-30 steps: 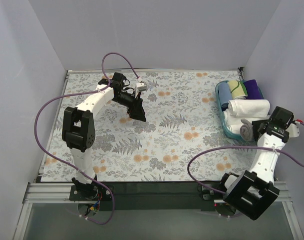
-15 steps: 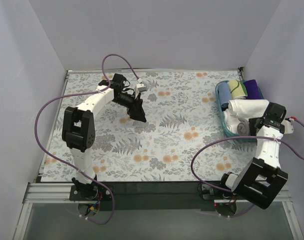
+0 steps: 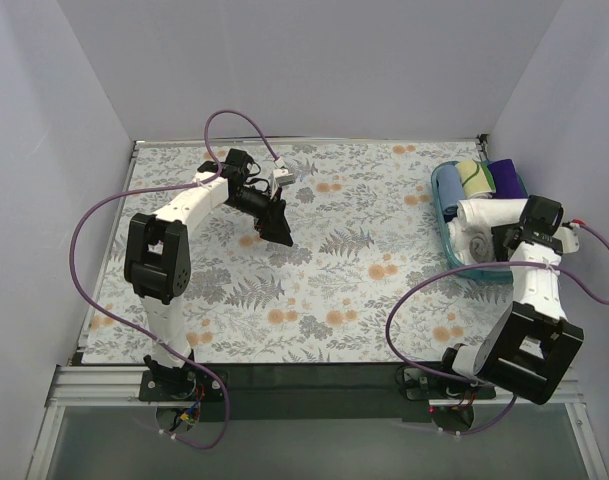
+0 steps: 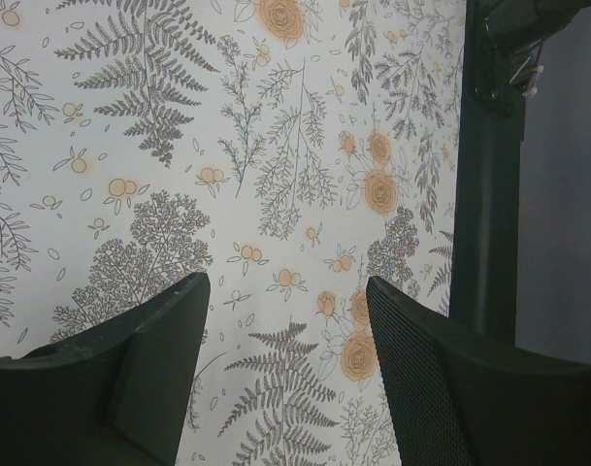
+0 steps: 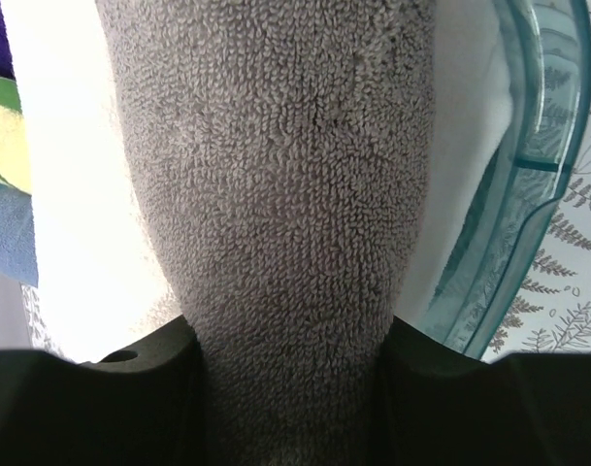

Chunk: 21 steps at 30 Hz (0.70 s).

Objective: Roll the towels
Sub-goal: Place the rolled towel into the container

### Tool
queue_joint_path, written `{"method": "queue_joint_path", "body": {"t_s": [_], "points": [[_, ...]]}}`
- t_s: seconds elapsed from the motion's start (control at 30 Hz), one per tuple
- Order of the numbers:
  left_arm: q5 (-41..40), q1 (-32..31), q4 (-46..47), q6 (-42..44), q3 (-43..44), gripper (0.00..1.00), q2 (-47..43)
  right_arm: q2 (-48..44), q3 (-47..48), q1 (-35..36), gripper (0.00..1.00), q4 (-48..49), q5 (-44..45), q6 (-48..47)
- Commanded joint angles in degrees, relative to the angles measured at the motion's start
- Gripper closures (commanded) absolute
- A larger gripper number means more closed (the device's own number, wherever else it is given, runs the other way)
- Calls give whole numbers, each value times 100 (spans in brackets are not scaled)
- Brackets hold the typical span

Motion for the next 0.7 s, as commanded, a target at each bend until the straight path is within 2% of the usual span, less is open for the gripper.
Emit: {"method": "queue_joint_path", "body": {"t_s": [0.0,0.1,0.13,0.23,0.3,0.33,0.43,0.57,0.67], "points": [[37,-17,26,83,-2,39,-254,57,237,80,99,545,-15,143],[37,-17,-26,92,51,39,-201,101,202,115,98,695,37,144],[37,-26,-44,92,60,39,-183,109,184,124,93,738,55,144],[55,-17,-18,83,42,39,-183,162,114,116,92,897,108,82],[64,-17,-35,92,34,39,-175,206,88,124,86,959,82,65],[64,-26,-44,92,34,39,-166,206,53,124,74,959,47,56],[64,-17,-97,145,69,39,-157,119,0,116,51,880,-85,65],[90,-17,-106,162,34,39,-175,-57,43,116,42,520,-138,38],[143,-26,-62,162,-54,39,-192,-180,113,124,29,266,-173,73]]}}
